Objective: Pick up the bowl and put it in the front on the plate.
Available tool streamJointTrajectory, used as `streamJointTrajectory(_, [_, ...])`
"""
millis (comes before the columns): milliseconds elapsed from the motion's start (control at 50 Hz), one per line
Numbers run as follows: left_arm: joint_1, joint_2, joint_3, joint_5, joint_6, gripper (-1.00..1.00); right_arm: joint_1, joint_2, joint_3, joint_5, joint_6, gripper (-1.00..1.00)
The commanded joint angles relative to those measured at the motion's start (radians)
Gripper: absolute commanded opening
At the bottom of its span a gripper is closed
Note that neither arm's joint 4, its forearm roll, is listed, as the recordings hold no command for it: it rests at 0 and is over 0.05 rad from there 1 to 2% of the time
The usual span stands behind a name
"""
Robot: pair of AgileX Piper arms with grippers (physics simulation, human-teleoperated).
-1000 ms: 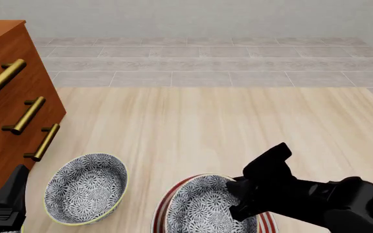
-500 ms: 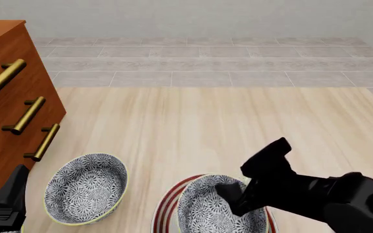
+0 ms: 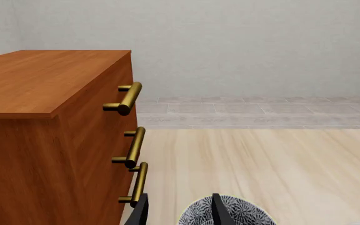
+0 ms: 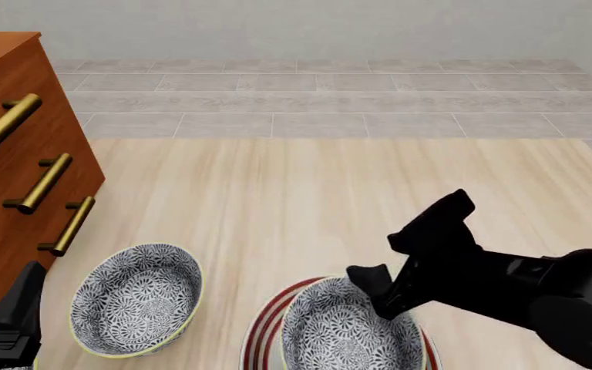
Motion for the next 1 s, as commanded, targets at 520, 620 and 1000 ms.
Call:
streamJointTrajectory(520, [0.0, 0.0, 0.0, 0.0, 0.0, 1.0, -0.035, -0.073, -0.088, -0.026, -0.02, 1.0])
streamJointTrajectory(620, [0.0, 0.0, 0.0, 0.0, 0.0, 1.0, -0.041, -0.072, -0.104, -0.058, -0.025, 1.0])
streamJointTrajectory(1000, [0.0, 0.0, 0.0, 0.0, 0.0, 1.0, -0.063, -0.011, -0.09, -0.213, -0.081, 1.0])
